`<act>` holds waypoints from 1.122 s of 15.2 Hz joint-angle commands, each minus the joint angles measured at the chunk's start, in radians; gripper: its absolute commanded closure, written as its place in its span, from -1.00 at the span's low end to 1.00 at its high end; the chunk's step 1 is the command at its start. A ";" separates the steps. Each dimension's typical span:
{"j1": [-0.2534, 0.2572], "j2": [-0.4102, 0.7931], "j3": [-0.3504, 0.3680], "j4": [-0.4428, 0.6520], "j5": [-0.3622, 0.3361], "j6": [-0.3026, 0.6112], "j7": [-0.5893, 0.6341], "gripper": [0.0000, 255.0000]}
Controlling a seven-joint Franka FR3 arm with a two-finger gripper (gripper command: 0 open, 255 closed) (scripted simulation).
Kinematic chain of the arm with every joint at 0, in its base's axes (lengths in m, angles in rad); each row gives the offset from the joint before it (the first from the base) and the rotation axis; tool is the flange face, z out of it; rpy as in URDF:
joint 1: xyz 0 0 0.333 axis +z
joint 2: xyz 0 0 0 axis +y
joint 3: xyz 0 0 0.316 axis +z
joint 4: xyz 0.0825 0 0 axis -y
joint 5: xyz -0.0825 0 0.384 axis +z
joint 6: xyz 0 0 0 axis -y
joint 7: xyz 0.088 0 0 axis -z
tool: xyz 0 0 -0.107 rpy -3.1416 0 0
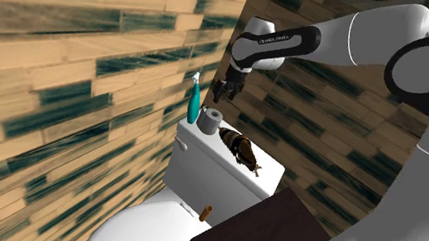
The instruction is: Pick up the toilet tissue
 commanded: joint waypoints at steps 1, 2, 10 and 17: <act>-0.007 0.085 0.006 0.073 0.014 0.007 -0.019 -1.00; -0.010 0.125 0.010 0.111 0.019 0.006 -0.027 -1.00; -0.028 0.380 0.031 0.365 0.042 -0.008 -0.066 -1.00; -0.029 0.426 0.033 0.364 0.044 0.039 -0.068 -1.00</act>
